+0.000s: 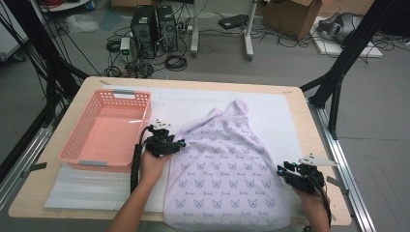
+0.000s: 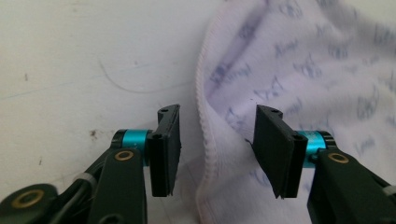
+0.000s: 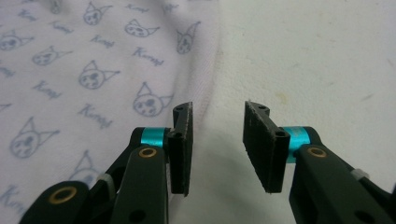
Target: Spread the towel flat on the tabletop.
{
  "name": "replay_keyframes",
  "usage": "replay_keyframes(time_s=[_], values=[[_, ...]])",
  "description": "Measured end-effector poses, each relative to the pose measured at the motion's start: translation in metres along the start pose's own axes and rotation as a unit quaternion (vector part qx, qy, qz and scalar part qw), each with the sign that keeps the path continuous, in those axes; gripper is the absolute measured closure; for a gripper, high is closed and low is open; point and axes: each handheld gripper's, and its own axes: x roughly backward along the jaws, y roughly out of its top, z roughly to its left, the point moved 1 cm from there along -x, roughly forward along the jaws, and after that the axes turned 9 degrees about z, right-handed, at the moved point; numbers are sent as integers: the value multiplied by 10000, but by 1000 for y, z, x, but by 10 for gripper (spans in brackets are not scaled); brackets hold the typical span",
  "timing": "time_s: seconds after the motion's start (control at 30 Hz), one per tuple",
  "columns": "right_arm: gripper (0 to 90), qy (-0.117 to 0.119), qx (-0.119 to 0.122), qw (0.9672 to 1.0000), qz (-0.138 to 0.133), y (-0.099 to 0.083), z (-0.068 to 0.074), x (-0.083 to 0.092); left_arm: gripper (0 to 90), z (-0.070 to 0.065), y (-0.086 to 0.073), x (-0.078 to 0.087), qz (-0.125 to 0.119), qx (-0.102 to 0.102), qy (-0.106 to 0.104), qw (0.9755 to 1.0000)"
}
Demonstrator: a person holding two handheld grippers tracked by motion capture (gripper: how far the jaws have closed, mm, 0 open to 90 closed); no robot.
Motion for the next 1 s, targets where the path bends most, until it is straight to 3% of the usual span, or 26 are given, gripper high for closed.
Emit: replay_keyframes(time_s=[0.1, 0.2, 0.3, 0.33, 0.37, 0.43, 0.47, 0.53, 0.57, 0.67, 0.77, 0.8, 0.87, 0.93, 1.0], values=[[712, 51, 2, 10000, 50, 2, -1, -5, 493, -9, -4, 3, -75, -149, 28, 9999], [669, 142, 48, 9998, 107, 6, 3, -13, 485, -10, -11, -6, 173, -227, 55, 9996], [650, 161, 144, 9996, 166, 9, 7, -18, 544, -11, -11, -5, 197, -327, 167, 9991], [659, 136, 190, 9996, 184, 11, 9, -21, 740, -11, -12, -4, 229, -378, 155, 9989], [704, 140, 170, 9996, 196, 12, 10, -21, 804, -12, -12, -3, 258, -428, 105, 9987], [757, 150, 178, 9995, 206, 12, 10, -21, 824, -14, -15, -1, 251, -474, 83, 9985], [871, 328, 217, 9989, 256, 11, 8, -19, 833, -15, -20, 1, 165, -392, -17, 9991], [820, 337, 210, 9990, 226, 10, 7, -18, 834, -15, -26, 4, 56, -285, -137, 9995], [722, 331, 116, 9992, 176, 10, 6, -17, 834, -16, -29, 6, 18, -271, -154, 9995], [606, 400, -163, 9990, -97, 14, 6, -16, 835, -19, -35, 11, -87, -287, -229, 9993], [617, 428, 17, 9991, -21, 18, 12, -23, 835, -20, -40, 16, -113, -288, -338, 9989], [668, 440, 115, 9989, 135, 19, 15, -27, 835, -21, -41, 17, -119, -299, -378, 9988], [825, 525, 327, 9979, 174, 20, 20, -28, 834, -22, -45, 20, -139, -292, -468, 9984], [858, 543, 426, 9973, 249, 19, 22, -25, 833, -22, -47, 22, -144, -300, -503, 9982], [866, 675, 376, 9966, 296, 16, 21, -21, 832, -22, -53, 26, -172, -229, -607, 9977]])
